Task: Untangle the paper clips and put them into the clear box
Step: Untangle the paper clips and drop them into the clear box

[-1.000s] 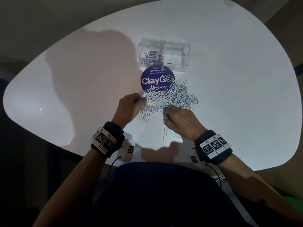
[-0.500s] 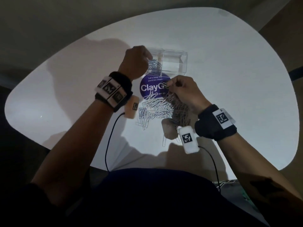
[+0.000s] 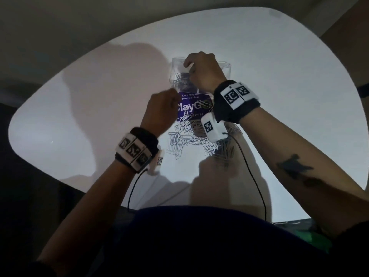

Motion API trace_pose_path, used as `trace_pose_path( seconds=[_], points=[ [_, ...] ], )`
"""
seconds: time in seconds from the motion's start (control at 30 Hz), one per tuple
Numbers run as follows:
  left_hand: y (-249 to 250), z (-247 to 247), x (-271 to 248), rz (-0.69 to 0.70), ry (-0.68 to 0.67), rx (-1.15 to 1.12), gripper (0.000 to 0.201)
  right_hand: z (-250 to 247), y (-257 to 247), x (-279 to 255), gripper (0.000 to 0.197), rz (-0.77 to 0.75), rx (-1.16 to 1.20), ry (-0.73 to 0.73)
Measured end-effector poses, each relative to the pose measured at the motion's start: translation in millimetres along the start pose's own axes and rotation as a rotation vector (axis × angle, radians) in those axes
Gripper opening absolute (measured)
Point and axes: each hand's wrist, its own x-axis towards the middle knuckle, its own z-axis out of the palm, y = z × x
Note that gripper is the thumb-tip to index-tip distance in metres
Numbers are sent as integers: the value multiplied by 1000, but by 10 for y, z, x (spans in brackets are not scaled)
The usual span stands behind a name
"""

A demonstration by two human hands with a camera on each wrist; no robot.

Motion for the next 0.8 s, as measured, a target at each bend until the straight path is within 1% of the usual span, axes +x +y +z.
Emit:
trace_pose_path(
  seconds=[0.07,0.17,0.2,0.27,0.33,0.37,0.43,0.53,0.57,0.63,0.67,0.73,0.8],
  points=[
    [-82,36,-263,-34,-77,32,18,12,-16,7,36,-11,-26,-16],
    [-167,69,-569,-114,-181,57,27,-8,-37,-29,35,-24,-29,-16],
    [-172,87,-642,-132,-208,79,31,-24,-40,-57,32,-34,-18,1],
    [-150,134,-738,-154,-239,115,37,-56,-30,-166,26,-59,34,88],
    [-122,181,-770,-165,-227,146,38,-63,2,-381,20,-76,112,160],
    [-111,193,-770,-173,-217,153,35,-41,36,-516,18,-76,129,154],
    [-102,217,-760,-179,-190,151,25,63,142,-793,18,-77,95,77],
    [-118,242,-751,-173,-177,119,8,327,352,-1074,29,-126,-87,-82],
    [-134,252,-747,-174,-183,116,6,410,408,-1135,37,-133,-145,-134],
    [-167,266,-738,-141,-196,109,8,536,489,-1222,48,-148,-204,-196],
    [-184,267,-732,-110,-194,94,12,578,518,-1246,47,-164,-211,-196],
    [-215,239,-714,-102,-152,12,15,618,557,-1263,36,-190,-203,-154],
    [-248,172,-699,-209,-111,-142,16,611,568,-1253,24,-186,-182,-126]
  ],
)
